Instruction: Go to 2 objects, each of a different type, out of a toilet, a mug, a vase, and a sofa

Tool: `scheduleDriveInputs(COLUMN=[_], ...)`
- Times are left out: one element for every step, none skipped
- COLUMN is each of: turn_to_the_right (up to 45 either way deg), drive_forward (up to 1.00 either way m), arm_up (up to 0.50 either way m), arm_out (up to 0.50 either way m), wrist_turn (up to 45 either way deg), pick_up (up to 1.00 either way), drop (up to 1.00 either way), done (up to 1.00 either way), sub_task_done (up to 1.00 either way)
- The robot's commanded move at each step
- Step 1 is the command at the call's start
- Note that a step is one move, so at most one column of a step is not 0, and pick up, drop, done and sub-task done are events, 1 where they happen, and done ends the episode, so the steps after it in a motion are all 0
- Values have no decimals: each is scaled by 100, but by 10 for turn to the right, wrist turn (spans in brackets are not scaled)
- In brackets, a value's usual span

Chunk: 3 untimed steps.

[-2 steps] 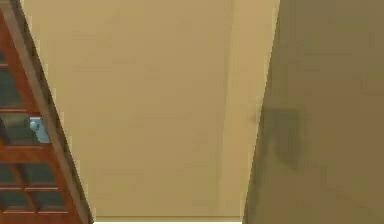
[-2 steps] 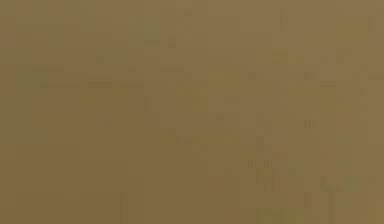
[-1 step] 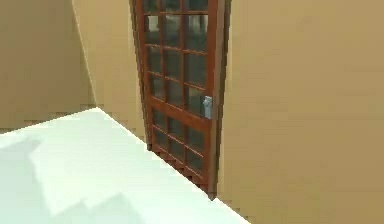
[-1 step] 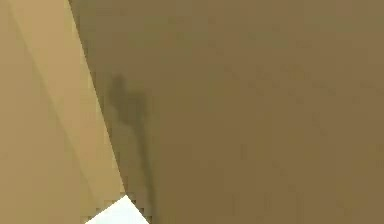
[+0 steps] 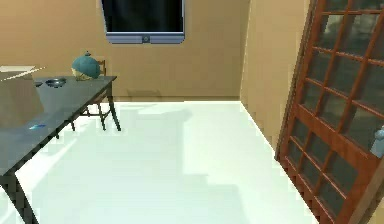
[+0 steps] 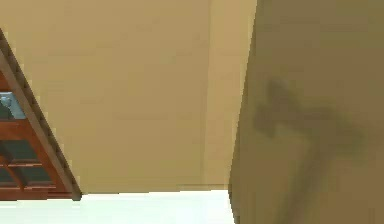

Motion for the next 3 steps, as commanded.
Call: scheduleDriveInputs(turn_to_the_right=[0,-150,0], drive_forward=[25,0,100], arm_up=[0,0,0], arm_out=[0,0,0], wrist_turn=[0,0,0], pick_up=[0,0,0], drop=[0,0,0], done=[0,0,0], sub_task_done=[0,0,0])
